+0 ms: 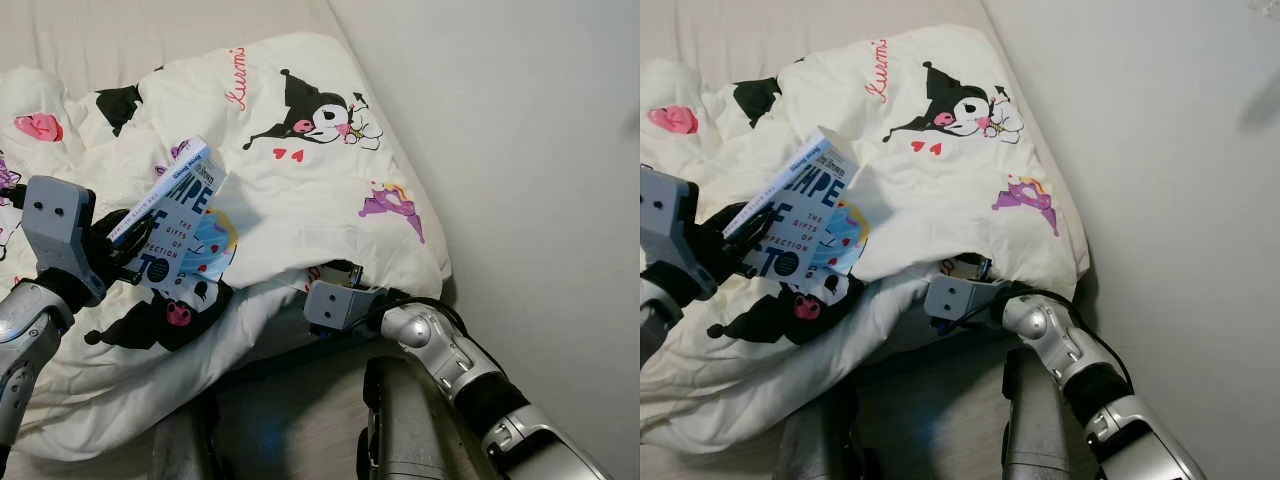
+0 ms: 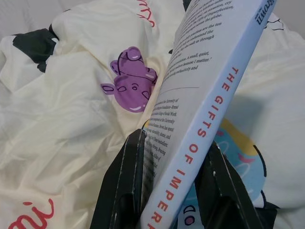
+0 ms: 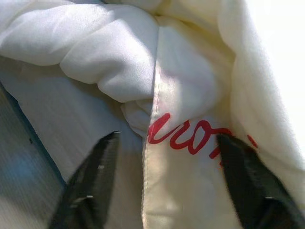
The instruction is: Clean up the room
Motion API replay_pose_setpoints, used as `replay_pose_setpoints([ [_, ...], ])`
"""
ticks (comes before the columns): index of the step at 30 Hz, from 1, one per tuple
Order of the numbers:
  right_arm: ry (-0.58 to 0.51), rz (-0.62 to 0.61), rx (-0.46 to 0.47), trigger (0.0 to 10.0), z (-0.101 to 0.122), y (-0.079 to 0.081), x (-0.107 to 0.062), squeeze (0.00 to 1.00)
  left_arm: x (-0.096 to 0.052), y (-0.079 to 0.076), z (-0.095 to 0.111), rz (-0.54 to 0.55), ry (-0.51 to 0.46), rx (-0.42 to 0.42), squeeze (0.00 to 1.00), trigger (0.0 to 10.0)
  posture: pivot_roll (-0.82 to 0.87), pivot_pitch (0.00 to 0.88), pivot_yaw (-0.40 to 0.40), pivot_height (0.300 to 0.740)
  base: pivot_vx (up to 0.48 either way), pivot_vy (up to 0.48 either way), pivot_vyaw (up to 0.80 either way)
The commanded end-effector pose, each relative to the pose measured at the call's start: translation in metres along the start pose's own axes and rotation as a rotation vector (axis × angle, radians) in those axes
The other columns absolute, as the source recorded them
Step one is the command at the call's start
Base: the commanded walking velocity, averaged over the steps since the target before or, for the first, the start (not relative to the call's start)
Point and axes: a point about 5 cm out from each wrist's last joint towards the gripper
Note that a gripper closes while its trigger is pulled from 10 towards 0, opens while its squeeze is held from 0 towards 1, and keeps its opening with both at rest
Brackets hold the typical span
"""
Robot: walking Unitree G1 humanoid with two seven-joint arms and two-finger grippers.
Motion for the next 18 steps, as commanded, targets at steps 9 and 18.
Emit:
replay_pose_setpoints([
  [9,-0.045,0.039,0.024,0.0,-0.004,0.007,-0.0051,0.0,-0.0023,0.0115,0.0079,0.022,-0.06,0.01,0.0,0.0,0.03,0.364,-0.054,0.546,0.0,0.0,0.0],
  [18,-0.035,0.051,0.018,0.0,-0.0093,0.0049,-0.0068,0.0,-0.0022,0.0132,0.0055,0.023,-0.062,0.013,0.0,0.0,0.03,0.368,-0.056,0.546,0.0,0.0,0.0],
])
Point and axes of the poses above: a point about 5 cm out from each wrist's last joint towards the gripper, its own x axis pointing out of the wrist towards the gripper, its own z axis along the axis of the wrist's last joint, y = z × x, and after that the axes turned 7 degrees about -x, right-handed
